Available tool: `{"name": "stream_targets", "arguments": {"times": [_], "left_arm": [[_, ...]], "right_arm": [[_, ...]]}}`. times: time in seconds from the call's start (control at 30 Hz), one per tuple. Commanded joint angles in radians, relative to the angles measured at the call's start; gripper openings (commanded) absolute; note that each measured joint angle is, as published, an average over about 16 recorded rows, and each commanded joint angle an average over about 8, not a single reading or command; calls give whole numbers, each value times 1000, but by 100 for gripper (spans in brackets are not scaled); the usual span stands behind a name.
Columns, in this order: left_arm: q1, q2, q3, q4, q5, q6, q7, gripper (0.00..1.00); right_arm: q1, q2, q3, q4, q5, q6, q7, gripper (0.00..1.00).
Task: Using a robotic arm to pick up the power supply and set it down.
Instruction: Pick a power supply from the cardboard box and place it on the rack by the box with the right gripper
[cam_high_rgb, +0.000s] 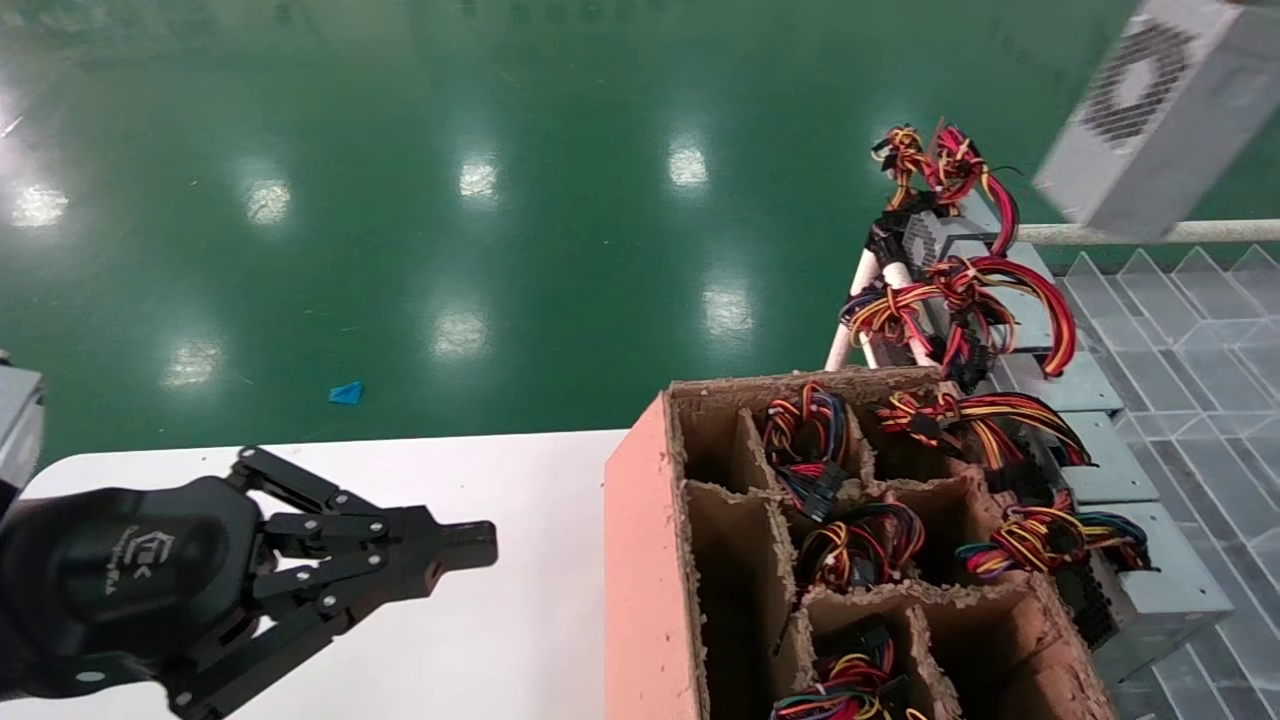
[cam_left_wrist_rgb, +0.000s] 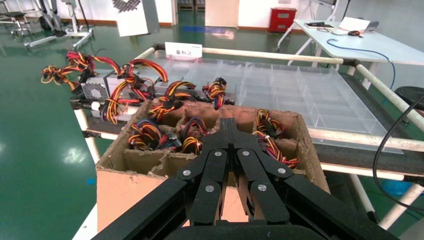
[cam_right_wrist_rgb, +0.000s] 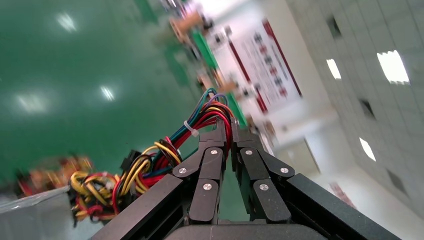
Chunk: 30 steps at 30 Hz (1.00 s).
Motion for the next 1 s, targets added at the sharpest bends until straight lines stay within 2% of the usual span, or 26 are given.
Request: {"name": "stream_targets", "arguments": {"times": [0.03,0.3,0.7,0.83,1.0], "left_arm": [[0,0,0,0,0,0,0,0],[0,0,0,0,0,0,0,0],[0,0,0,0,0,0,0,0],[0,0,0,0,0,0,0,0],[0,0,0,0,0,0,0,0]], "right_arm": [[13,29,-5,-1,-34,16,11,0],[28,57,-33,-153,-103,24,11,0],[20,-23,-32,-502,-93,60,-167,0],[26,-64,-29,-583,-90,94,-212,0],[37,-127,-24,-651,-86,188,-250,0]]}}
